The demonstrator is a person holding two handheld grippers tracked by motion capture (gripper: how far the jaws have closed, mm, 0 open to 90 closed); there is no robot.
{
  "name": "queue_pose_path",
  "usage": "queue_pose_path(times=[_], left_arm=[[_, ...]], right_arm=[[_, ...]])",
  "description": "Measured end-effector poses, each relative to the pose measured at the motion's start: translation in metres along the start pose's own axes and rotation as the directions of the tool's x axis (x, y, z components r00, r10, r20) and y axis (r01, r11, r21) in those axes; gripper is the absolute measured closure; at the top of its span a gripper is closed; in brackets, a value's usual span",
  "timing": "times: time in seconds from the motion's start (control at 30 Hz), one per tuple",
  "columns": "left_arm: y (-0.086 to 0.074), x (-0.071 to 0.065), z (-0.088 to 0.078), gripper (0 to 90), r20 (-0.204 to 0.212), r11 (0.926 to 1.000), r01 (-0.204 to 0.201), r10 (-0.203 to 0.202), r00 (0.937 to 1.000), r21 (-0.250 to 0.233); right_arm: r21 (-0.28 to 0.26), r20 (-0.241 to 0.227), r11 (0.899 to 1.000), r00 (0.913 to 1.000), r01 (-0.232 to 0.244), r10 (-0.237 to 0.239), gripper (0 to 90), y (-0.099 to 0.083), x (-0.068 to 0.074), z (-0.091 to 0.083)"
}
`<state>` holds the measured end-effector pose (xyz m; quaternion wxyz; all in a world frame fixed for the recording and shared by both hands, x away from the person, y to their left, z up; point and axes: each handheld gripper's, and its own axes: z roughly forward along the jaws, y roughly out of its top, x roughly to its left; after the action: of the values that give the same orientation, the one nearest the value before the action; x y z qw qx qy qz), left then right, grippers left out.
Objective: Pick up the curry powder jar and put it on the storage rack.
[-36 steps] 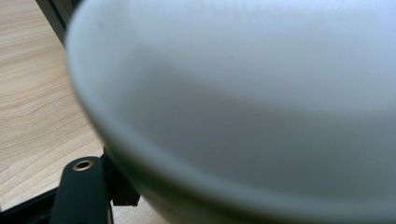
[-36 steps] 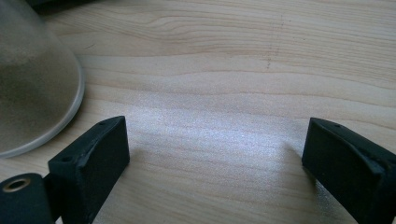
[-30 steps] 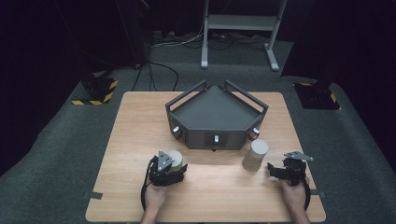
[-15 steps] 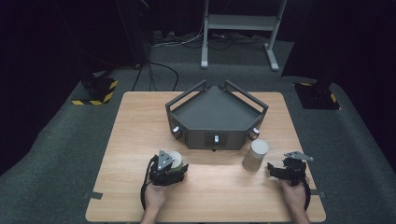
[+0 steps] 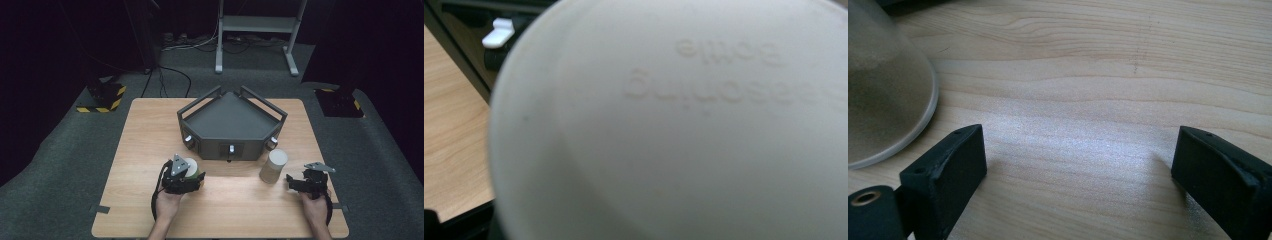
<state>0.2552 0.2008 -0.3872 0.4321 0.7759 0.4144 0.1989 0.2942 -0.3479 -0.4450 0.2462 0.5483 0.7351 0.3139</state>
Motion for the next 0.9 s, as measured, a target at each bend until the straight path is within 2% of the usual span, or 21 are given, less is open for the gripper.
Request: queue_pose_path(times=[0.23, 0.37, 0.53, 0.57, 0.73, 0.77, 0.8, 0.9], left_arm=[[0.02, 0.004, -0.001, 33.5, 0.018, 0.9998, 0.012, -0.013, 0.9998, 0.015], [0.04, 0.004, -0.001, 33.6, 0.024, 0.9995, -0.014, 0.013, 0.9996, 0.028], [0.062, 0.009, -0.002, 33.7, 0.053, 0.9992, -0.021, 0.019, 0.9984, 0.035], [0.062, 0.009, -0.002, 33.7, 0.053, 0.9992, -0.021, 0.019, 0.9984, 0.035], [0.087, 0.012, -0.005, 33.8, 0.067, 0.9986, -0.039, 0.036, 0.9971, 0.037], [0.087, 0.012, -0.005, 33.8, 0.067, 0.9986, -0.039, 0.036, 0.9971, 0.037], [0.097, 0.013, -0.006, 33.8, 0.07, 0.9983, -0.045, 0.042, 0.9966, 0.037], [0.105, 0.014, -0.005, 33.9, 0.074, 0.9981, -0.048, 0.045, 0.9962, 0.039]], right_arm=[[0.0, 0.0, 1.0, 1.0, 0.0, 0.0, 6.8, 0.0, 0.0, 0.0], [0.0, 0.0, 1.0, 1.0, 0.0, 0.0, 6.8, 0.0, 0.0, 0.0], [0.0, 0.0, 1.0, 1.0, 0.0, 0.0, 6.8, 0.0, 0.0, 0.0], [0.0, 0.0, 1.0, 1.0, 0.0, 0.0, 6.8, 0.0, 0.0, 0.0], [0.0, -0.001, 1.0, 1.0, -0.001, 0.001, 6.9, 0.0, 0.0, 0.0], [0.0, -0.001, 1.0, 1.0, -0.001, 0.001, 6.9, 0.0, 0.0, 0.0], [-0.001, -0.002, 1.0, 1.0, -0.001, 0.001, 6.9, 0.0, 0.0, 0.0], [-0.002, -0.003, 1.0, 1.0, -0.002, 0.002, 6.9, 0.0, -0.001, 0.0]])
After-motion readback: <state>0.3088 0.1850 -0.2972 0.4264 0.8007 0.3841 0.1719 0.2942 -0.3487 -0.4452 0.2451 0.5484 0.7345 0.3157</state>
